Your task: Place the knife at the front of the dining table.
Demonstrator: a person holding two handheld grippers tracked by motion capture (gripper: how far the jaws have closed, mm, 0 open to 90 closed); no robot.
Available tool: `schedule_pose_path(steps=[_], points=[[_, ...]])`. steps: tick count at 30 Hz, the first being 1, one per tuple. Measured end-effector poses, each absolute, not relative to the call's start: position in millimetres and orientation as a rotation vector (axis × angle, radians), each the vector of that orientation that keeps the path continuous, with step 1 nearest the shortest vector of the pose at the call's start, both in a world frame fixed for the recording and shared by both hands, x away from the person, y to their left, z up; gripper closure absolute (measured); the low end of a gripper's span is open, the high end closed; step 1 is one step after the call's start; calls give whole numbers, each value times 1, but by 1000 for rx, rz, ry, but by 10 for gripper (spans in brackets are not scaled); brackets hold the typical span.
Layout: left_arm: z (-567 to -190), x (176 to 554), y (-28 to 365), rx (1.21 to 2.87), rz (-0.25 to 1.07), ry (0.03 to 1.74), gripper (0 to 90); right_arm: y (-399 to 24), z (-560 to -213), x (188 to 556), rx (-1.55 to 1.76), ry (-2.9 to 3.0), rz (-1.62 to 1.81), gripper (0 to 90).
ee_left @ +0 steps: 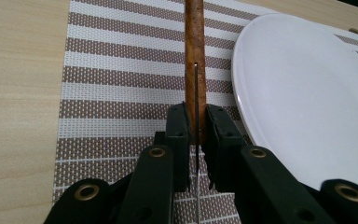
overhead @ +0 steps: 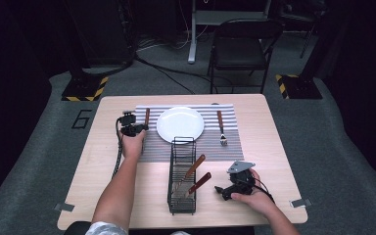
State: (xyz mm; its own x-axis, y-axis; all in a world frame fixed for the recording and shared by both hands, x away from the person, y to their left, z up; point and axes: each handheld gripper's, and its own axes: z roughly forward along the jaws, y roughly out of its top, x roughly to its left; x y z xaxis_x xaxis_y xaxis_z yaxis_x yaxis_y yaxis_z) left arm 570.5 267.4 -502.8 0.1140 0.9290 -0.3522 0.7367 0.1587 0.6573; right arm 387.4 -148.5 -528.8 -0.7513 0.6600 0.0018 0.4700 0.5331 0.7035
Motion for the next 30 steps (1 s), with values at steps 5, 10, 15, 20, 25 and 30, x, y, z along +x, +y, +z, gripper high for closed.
schedule_pose_path(steps=[5,10,15,20,25,30], points=[[-505,572,267,1618,309,1670,806,-148,-529,387,949,2509,1034,0],[-509,574,268,1606,294,1678,806,-148,-529,387,948,2509,1034,0],[-511,575,269,1587,281,1686,805,-148,-529,387,948,2510,1033,0],[-515,577,272,1546,255,1716,804,-149,-529,388,943,2510,1033,0],[-518,578,274,1533,252,1715,804,-149,-529,388,943,2510,1033,0],[-518,578,274,1529,248,1712,803,-149,-529,388,945,2510,1034,0]])
